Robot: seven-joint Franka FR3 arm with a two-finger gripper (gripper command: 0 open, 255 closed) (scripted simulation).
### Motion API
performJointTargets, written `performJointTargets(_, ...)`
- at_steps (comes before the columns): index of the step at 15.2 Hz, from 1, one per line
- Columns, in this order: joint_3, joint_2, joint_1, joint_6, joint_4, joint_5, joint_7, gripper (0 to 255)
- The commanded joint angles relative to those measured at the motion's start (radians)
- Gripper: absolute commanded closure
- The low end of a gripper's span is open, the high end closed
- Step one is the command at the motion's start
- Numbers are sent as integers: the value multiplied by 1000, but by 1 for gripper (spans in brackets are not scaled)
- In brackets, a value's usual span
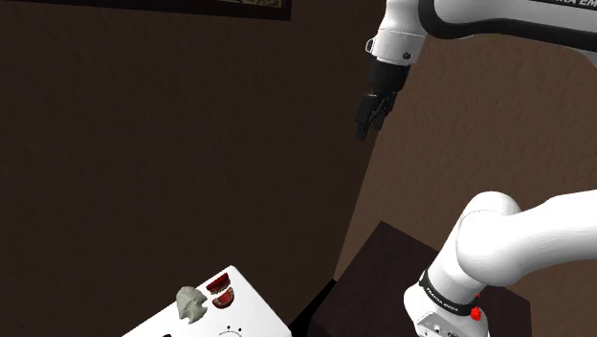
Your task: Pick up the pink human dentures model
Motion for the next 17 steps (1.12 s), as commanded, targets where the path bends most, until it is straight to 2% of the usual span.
performJointTargets(1, 0, 0, 0, 0, 0, 0, 0, 0)
performJointTargets(9, 142, 106, 35, 183, -89, 87, 149, 0)
performJointTargets(17, 286, 297, 60, 377, -98, 140, 298, 0)
